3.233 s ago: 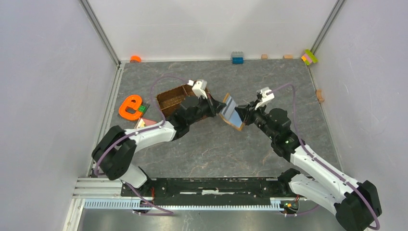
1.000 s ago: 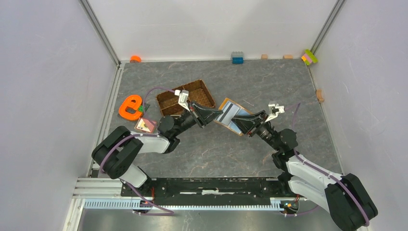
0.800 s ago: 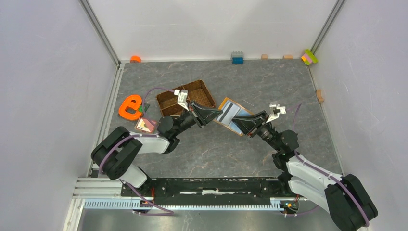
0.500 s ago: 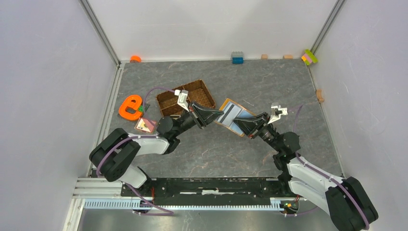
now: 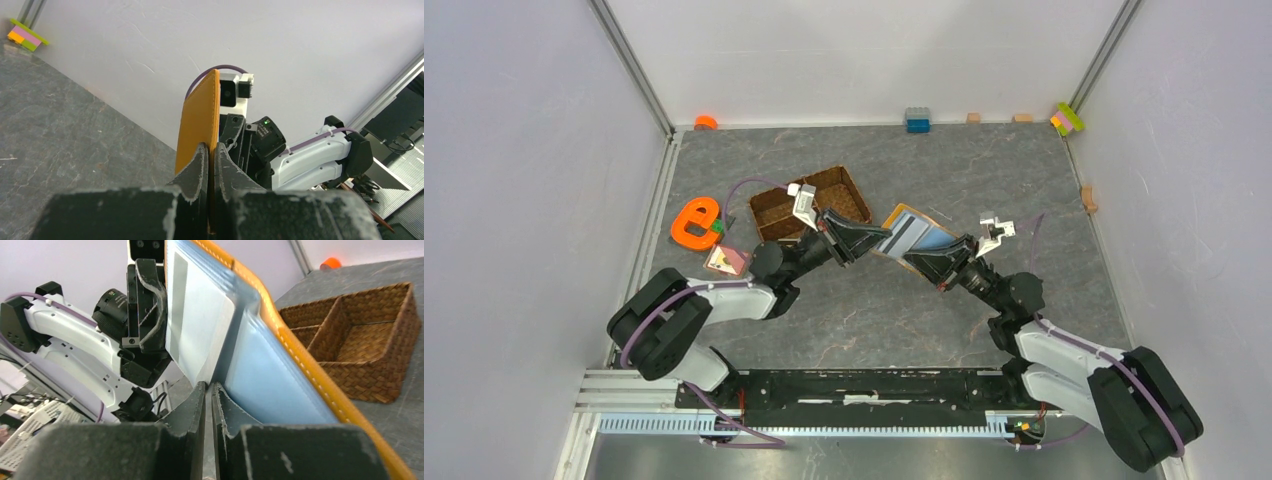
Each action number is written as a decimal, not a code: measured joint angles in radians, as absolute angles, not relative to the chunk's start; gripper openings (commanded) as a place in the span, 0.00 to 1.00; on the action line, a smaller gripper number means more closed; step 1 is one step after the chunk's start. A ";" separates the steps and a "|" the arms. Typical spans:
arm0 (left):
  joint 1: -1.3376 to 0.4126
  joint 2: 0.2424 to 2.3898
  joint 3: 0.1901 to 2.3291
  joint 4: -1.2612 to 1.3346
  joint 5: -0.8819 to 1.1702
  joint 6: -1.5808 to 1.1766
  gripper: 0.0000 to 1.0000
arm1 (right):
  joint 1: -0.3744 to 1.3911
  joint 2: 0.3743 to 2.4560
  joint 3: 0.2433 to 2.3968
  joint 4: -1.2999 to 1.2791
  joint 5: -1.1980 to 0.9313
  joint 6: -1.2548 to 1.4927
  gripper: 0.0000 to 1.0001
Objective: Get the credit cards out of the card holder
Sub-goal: Remove the credit card from the card holder.
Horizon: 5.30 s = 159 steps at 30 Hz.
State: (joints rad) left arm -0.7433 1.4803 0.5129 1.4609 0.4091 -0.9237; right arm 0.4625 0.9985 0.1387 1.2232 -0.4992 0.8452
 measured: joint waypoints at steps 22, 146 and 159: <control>-0.766 1.475 0.573 1.309 0.348 -0.905 0.02 | 0.416 0.966 0.118 1.242 -0.577 0.884 0.16; -0.717 1.464 0.743 0.791 0.630 -0.729 0.14 | 0.344 0.994 0.052 1.179 -0.521 0.892 0.00; -0.714 1.479 0.805 0.635 0.687 -0.651 0.06 | 0.342 0.993 0.058 1.111 -0.522 0.863 0.00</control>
